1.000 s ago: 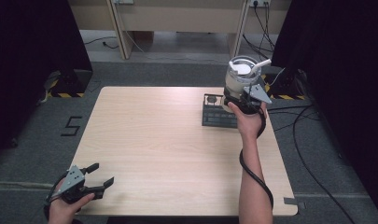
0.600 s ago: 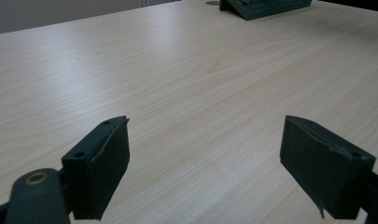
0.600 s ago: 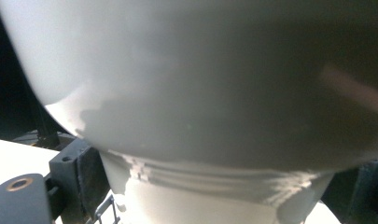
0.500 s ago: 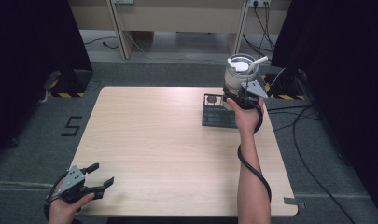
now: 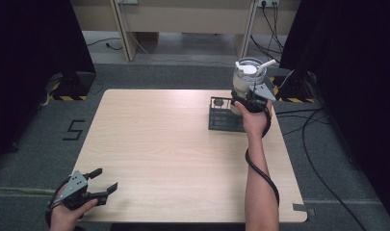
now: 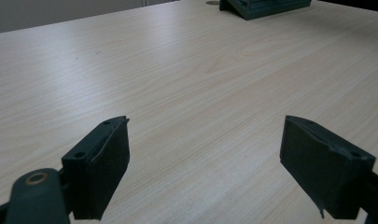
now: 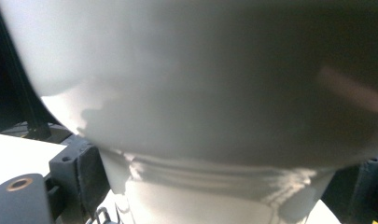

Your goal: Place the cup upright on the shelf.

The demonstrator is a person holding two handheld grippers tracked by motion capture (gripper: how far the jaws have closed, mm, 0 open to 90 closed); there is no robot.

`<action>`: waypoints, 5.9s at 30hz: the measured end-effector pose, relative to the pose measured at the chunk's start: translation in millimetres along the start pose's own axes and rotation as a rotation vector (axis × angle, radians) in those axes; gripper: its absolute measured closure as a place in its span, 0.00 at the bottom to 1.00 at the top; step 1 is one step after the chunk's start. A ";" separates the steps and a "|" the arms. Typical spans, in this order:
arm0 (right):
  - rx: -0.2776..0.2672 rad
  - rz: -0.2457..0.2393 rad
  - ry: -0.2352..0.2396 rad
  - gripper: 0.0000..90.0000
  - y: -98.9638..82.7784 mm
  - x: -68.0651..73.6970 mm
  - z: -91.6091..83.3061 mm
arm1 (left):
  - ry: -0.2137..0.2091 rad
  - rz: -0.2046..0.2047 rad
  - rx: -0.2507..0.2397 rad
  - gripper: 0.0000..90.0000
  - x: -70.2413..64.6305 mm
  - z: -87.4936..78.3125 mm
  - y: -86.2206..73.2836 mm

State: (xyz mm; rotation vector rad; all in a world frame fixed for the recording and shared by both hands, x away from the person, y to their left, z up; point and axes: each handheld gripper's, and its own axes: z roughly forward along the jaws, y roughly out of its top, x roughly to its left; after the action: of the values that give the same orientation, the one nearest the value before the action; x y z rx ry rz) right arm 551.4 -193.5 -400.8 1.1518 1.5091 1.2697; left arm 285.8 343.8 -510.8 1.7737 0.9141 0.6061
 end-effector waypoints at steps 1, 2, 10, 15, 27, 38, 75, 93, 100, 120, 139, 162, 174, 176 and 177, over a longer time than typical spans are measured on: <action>0.001 0.000 -0.002 0.13 -0.6 0.1 0.5 | 0.000 0.000 -0.001 0.17 0.0 -0.1 0.0; 0.005 -0.004 -0.002 0.13 -1.8 -0.3 1.0 | -0.001 0.000 -0.001 0.17 -0.1 -0.1 0.1; 0.030 0.007 -0.004 0.13 -14.0 -1.1 5.1 | -0.001 -0.001 -0.001 0.17 0.0 0.0 0.0; 0.041 0.017 -0.003 0.13 -19.0 -0.6 7.0 | -0.001 0.001 0.000 0.17 -0.1 0.1 0.0; 0.064 0.024 -0.001 0.13 -29.7 0.0 11.6 | -0.003 0.001 0.000 0.17 -0.2 0.1 -0.1; 0.071 0.027 -0.001 0.13 -35.6 0.0 14.1 | -0.004 0.002 0.001 0.17 -0.2 0.2 0.0; 0.013 0.049 -0.036 0.10 -44.7 4.9 9.5 | -0.008 0.010 -0.003 0.17 -1.3 0.0 0.6; 0.015 0.028 -0.033 0.11 -40.8 5.0 -5.1 | -0.009 0.015 -0.004 0.17 -1.5 -0.2 1.1; 0.014 0.035 -0.034 0.12 -41.2 4.7 -12.4 | -0.010 0.016 -0.005 0.17 -1.9 -0.2 1.3; 0.018 0.033 -0.032 0.13 -42.4 0.1 -39.5 | -0.011 0.017 -0.005 0.17 -2.4 0.4 1.6; 0.013 0.040 -0.010 0.13 -44.9 0.0 -68.6 | -0.012 0.019 -0.003 0.17 -2.8 0.8 1.8; 0.023 0.048 -0.007 0.13 -58.5 -5.4 -106.0 | -0.011 0.021 -0.002 0.17 -3.4 1.0 2.1; 0.044 0.050 -0.015 0.13 -67.7 -11.8 -128.1 | -0.011 0.024 -0.001 0.17 -4.1 1.3 2.3; 0.045 0.051 -0.016 0.13 -69.2 -13.0 -131.2 | -0.011 0.024 0.000 0.17 -4.1 1.3 2.3; 0.048 0.048 -0.016 0.13 -70.5 -13.7 -133.3 | -0.011 0.024 0.000 0.17 -4.2 1.4 2.4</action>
State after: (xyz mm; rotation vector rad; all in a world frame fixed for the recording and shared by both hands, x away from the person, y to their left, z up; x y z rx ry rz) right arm 416.9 -241.8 -451.0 1.2334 1.5151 1.2592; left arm 285.1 339.1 -509.0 1.7887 0.8862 0.6115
